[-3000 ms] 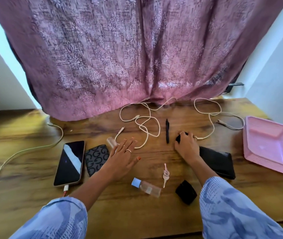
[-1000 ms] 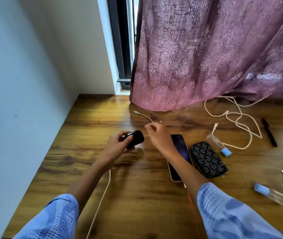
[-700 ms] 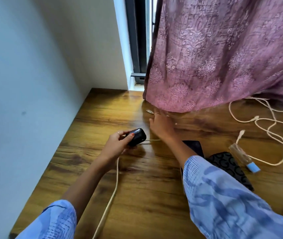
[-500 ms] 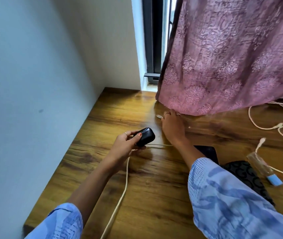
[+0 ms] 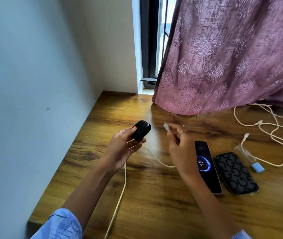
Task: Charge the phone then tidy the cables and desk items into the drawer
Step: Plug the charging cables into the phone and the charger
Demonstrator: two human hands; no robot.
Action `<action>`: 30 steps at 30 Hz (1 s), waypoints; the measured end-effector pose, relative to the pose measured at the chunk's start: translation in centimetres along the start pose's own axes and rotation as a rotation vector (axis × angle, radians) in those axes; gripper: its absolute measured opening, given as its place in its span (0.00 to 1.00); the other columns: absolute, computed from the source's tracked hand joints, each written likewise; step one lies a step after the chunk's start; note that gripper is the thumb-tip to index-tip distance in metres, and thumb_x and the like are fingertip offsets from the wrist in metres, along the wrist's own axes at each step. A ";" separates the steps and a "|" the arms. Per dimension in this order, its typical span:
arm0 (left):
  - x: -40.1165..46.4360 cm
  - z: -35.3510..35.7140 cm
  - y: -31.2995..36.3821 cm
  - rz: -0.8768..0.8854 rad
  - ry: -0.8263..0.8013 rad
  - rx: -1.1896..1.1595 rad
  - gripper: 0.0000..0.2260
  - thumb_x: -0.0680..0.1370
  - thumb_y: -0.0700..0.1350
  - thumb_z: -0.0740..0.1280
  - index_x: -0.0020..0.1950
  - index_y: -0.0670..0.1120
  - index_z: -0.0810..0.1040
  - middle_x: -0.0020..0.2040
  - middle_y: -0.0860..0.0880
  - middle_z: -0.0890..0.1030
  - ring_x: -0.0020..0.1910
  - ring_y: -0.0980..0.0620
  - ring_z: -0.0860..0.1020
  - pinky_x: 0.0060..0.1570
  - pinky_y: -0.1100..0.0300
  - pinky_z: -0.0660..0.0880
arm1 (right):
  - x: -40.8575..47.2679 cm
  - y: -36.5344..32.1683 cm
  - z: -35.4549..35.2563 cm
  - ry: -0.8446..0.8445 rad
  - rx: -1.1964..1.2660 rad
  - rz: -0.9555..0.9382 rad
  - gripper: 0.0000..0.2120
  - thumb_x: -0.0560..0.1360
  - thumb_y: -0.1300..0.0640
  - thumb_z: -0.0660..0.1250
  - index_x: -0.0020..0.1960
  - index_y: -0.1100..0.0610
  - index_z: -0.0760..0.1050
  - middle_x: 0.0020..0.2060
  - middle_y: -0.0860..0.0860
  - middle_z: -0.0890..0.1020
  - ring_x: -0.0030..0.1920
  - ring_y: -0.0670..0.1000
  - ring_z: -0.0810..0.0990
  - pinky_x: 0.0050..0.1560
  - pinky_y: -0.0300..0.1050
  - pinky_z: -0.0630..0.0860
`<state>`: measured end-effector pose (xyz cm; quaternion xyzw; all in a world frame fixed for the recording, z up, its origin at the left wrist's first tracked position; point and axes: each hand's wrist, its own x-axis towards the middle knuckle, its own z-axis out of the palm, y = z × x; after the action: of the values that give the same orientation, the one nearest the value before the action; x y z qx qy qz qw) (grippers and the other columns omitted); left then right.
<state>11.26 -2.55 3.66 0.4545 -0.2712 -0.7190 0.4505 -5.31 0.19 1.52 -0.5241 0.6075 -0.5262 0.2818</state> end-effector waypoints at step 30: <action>-7.2 4.5 -1.1 -0.071 -0.253 -0.123 0.14 0.75 0.46 0.67 0.58 0.42 0.73 0.46 0.44 0.79 0.41 0.49 0.77 0.40 0.58 0.77 | -9.8 -5.8 -2.4 -0.002 0.409 0.233 0.07 0.78 0.53 0.62 0.49 0.56 0.75 0.29 0.50 0.74 0.29 0.44 0.69 0.30 0.35 0.68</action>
<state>8.09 4.30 7.68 0.3412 -0.2648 -0.8013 0.4141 -2.67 10.73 5.60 -0.3828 0.5444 -0.6017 0.4416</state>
